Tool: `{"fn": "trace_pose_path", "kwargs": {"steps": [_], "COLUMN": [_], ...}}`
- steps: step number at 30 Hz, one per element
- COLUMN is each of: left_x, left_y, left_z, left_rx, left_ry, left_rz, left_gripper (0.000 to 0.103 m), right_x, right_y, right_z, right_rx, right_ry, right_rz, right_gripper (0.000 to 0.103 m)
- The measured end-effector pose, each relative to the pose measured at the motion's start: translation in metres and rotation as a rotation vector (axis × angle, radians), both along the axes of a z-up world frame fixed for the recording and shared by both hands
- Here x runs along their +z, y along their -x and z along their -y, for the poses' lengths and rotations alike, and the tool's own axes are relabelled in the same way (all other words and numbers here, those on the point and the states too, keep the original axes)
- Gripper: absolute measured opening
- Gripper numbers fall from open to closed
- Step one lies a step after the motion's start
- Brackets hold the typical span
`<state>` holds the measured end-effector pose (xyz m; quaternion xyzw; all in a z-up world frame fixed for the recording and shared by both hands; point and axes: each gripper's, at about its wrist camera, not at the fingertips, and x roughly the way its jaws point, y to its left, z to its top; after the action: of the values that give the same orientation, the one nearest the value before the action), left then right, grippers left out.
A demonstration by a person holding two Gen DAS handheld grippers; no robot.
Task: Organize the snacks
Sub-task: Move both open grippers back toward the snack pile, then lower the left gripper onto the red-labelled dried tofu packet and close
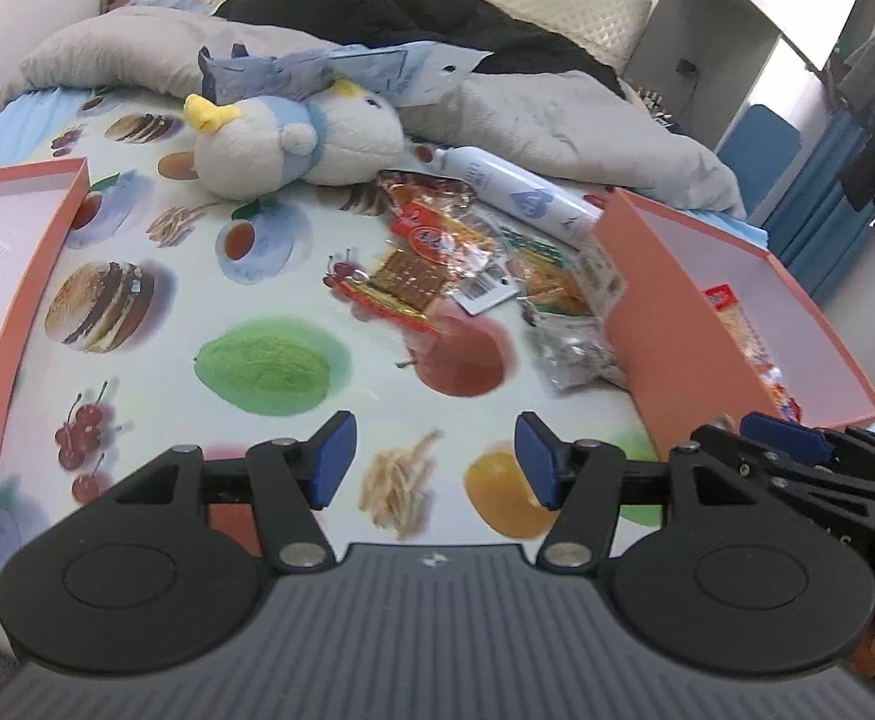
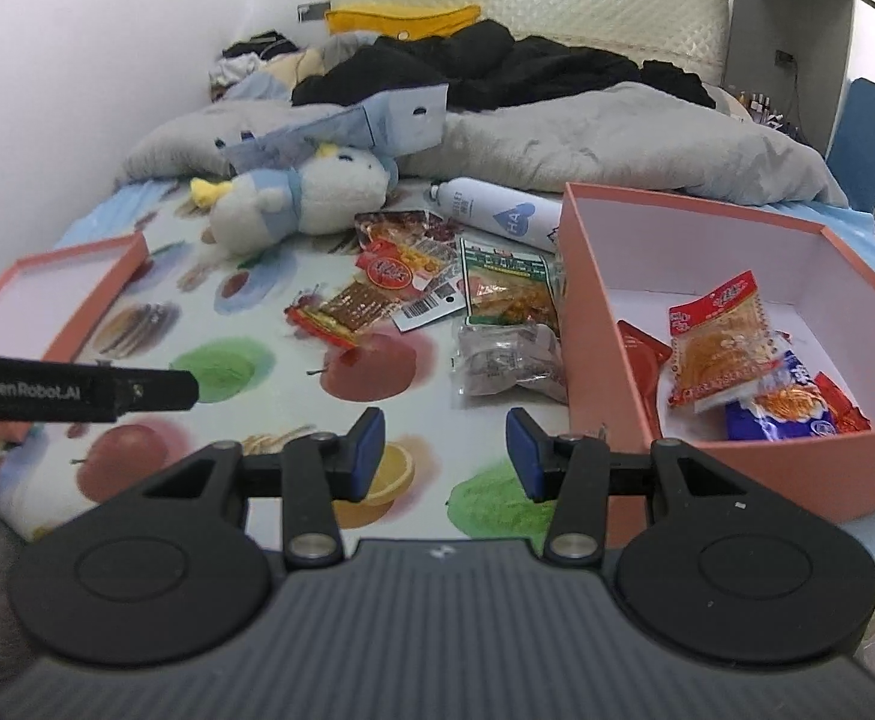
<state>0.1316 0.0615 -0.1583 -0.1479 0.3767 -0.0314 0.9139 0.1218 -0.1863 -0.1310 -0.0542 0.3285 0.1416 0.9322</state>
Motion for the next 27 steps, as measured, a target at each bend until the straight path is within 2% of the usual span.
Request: {"fn": "trace_pose_path", "kwargs": {"steps": [6,7,10,14,15,16,17,21,24,27], "left_x": [-0.024,-0.028,-0.040,-0.050,-0.052,-0.053,-0.054,-0.061,-0.067,-0.076], "left_y": [-0.048,-0.058,-0.084,-0.120,-0.128,-0.135,-0.144,-0.176,-0.197,-0.216], "left_z": [-0.011,-0.012,-0.019,-0.021,-0.021,-0.020,-0.020,-0.020,-0.019,-0.014], "left_rx": [-0.021,-0.044,-0.060,-0.083,-0.089,-0.103,-0.123,-0.154,-0.182,-0.210], "left_ry": [-0.014,-0.024,-0.036,-0.077,-0.096,-0.112,-0.123,-0.138,-0.107,-0.100], "left_rz": [-0.035,-0.035,-0.042,-0.051,-0.055,-0.049,-0.034,-0.037,-0.054,-0.059], "left_gripper": [0.064,0.064,0.064,0.065,0.069,0.078,0.081,0.083,0.088,0.094], "right_x": [-0.019,-0.021,-0.027,-0.035,-0.037,-0.038,-0.039,-0.052,-0.060,-0.068], "right_y": [-0.032,-0.037,-0.051,-0.071,-0.078,-0.084,-0.089,-0.112,-0.130,-0.141], "right_z": [-0.018,-0.020,-0.028,-0.036,-0.039,-0.042,-0.044,-0.053,-0.049,-0.052], "right_rx": [0.024,0.033,0.049,0.059,0.054,0.053,0.056,0.013,-0.026,-0.025], "right_ry": [0.034,0.037,0.053,0.088,0.099,0.099,0.096,0.190,0.171,0.204], "right_rz": [-0.022,-0.019,0.000,0.005,-0.002,-0.005,0.001,0.020,-0.020,-0.031], "right_gripper": [0.047,0.049,0.065,0.065,0.065,0.065,0.065,0.065,0.065,0.065]}}
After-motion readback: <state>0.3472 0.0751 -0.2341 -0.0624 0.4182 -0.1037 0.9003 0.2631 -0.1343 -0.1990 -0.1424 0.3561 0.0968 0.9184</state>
